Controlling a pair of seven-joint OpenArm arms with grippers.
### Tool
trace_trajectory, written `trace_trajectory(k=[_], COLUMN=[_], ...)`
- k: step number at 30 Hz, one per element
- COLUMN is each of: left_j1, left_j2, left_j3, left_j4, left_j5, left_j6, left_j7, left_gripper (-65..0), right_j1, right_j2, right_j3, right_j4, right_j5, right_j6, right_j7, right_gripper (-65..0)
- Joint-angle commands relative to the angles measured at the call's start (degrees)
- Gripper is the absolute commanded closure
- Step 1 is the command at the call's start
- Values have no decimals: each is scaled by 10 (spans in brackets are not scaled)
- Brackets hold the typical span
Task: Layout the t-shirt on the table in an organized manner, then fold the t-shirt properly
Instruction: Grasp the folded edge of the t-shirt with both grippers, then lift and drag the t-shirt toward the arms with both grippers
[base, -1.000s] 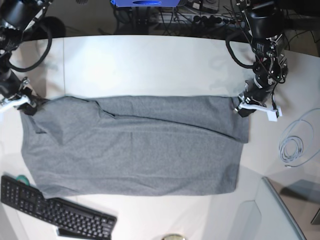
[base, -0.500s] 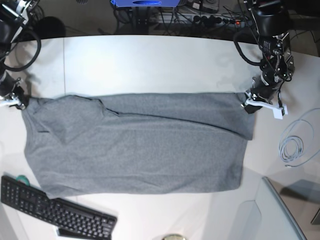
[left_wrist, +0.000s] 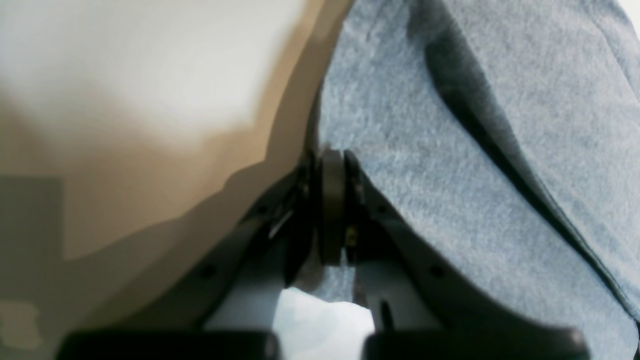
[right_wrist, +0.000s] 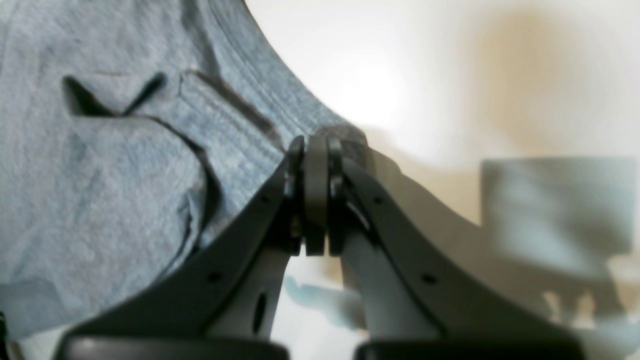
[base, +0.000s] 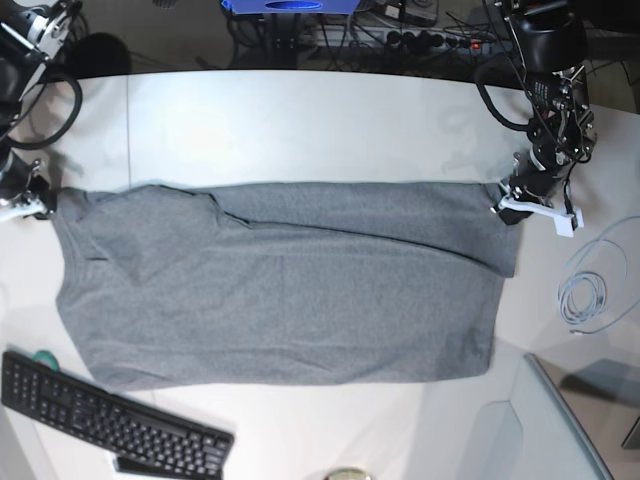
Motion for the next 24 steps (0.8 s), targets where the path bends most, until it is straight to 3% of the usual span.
trace_trajectory(k=[1, 4, 7, 8, 11, 13, 14, 18, 21, 24], left_j1=[-5, -5, -5, -5, -4, -4, -4, -4, 6, 8], left_j2=[-8, -7, -8, -8, -7, -7, -7, -8, -9, -9], left_j3=[-1, -1, -1, -1, -1, -1, -1, -1, -1, -1], left_j4=[9, 9, 10, 11, 29, 35, 37, 38, 38, 38], left_j5=[-2, -2, -2, -2, -2, -2, -2, -2, -2, -2], left_j6=[-1, -1, -1, -1, -1, -1, -1, -1, -1, -1], left_j7=[-6, -5, -5, -5, -5, -5, -5, -5, -5, -5], left_gripper=[0, 0, 0, 0, 0, 0, 0, 0, 0, 0], right_j1=[2, -34, -59, -71, -95, -104, -108, -101, -74, -53], right_j2=[6, -40, -117, -140, -191, -209, -214, -217, -213, -187], right_j3=[4, 28, 77, 88, 95, 95, 96, 129, 177, 209], right_j4=[40, 162, 272, 303, 352, 349, 338, 285, 232, 170], right_j5=[14, 15, 12, 11, 11, 13, 16, 46, 49, 48], right_j6=[8, 4, 4, 4, -6, -14, -15, -18, -21, -21], right_j7=[17, 18, 12, 7, -36, -55, -58, -58, -59, -59], right_gripper=[-2, -8, -27, -65, -288, -426, -455, -359, -347, -345])
